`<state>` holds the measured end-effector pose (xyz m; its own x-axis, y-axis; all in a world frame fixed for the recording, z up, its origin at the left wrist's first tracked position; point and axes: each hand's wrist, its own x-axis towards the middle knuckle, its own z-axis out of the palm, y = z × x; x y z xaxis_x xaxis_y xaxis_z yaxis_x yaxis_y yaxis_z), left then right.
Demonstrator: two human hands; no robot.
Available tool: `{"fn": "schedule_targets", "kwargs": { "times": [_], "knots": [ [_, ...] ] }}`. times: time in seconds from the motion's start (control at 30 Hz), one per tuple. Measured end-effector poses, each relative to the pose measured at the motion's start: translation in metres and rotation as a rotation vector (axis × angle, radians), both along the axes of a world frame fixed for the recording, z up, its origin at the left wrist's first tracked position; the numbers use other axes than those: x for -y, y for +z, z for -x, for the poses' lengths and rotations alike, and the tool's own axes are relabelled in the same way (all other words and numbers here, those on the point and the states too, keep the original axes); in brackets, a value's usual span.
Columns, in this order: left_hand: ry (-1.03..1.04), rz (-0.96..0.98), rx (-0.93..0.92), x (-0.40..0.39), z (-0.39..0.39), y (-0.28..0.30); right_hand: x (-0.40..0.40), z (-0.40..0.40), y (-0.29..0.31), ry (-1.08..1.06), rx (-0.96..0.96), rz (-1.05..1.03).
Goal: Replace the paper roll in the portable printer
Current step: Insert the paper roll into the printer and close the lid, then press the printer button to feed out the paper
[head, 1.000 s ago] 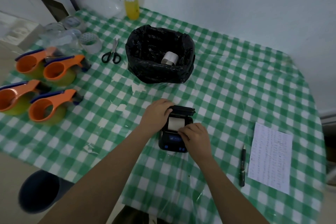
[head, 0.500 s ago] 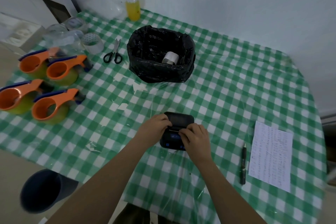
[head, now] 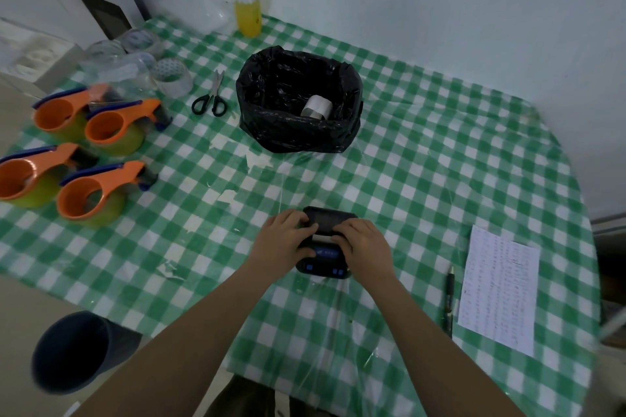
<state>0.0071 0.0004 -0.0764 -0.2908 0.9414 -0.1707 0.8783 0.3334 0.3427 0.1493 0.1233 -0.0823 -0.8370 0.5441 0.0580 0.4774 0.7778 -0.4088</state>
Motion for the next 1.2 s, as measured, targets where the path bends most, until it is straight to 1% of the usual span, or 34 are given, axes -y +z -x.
{"fn": "schedule_targets", "kwargs": {
  "times": [0.07,0.1,0.23,0.33,0.37,0.43,0.47,0.53,0.6,0.63,0.7,0.83,0.97,1.2],
  "knots": [
    [-0.02,0.0,-0.1,-0.003,0.001,0.0,0.001,-0.003,0.001,0.025,0.004,-0.012],
    [-0.017,0.013,-0.099,-0.004,0.001,0.001,0.002,-0.005,0.001,0.039,0.009,0.002],
    [0.047,0.035,-0.036,-0.007,0.001,0.002,0.006,-0.008,0.003,0.075,0.044,0.018],
    [0.084,0.108,0.009,-0.008,0.0,0.007,0.004,0.0,0.01,0.071,0.075,0.024],
    [0.121,0.13,0.073,-0.008,-0.001,0.01,0.001,0.003,0.013,0.066,0.076,0.044],
    [0.232,0.114,0.291,-0.003,-0.004,0.009,-0.003,0.003,0.015,0.01,0.079,0.158],
    [0.291,0.089,0.412,0.001,-0.007,0.007,-0.003,-0.001,0.015,-0.046,0.067,0.227],
    [0.419,0.049,0.632,0.01,-0.015,0.007,0.003,-0.011,0.015,-0.184,-0.021,0.305],
    [0.517,0.007,0.776,0.016,-0.024,0.007,0.014,-0.02,0.013,-0.329,-0.097,0.406],
    [0.538,-0.01,0.798,0.017,-0.027,0.008,0.019,-0.023,0.011,-0.391,-0.106,0.483],
    [0.554,-0.026,0.787,0.019,-0.031,0.006,0.027,-0.026,0.007,-0.465,-0.097,0.608],
    [0.57,-0.046,0.762,0.023,-0.036,0.001,0.032,-0.029,0.003,-0.565,-0.151,0.73],
    [0.608,-0.069,0.731,0.022,-0.039,-0.001,0.032,-0.028,0.0,-0.634,-0.23,0.804],
    [0.62,-0.036,0.699,0.02,-0.04,-0.001,0.032,-0.028,-0.004,-0.67,-0.256,0.83]
  ]
}}
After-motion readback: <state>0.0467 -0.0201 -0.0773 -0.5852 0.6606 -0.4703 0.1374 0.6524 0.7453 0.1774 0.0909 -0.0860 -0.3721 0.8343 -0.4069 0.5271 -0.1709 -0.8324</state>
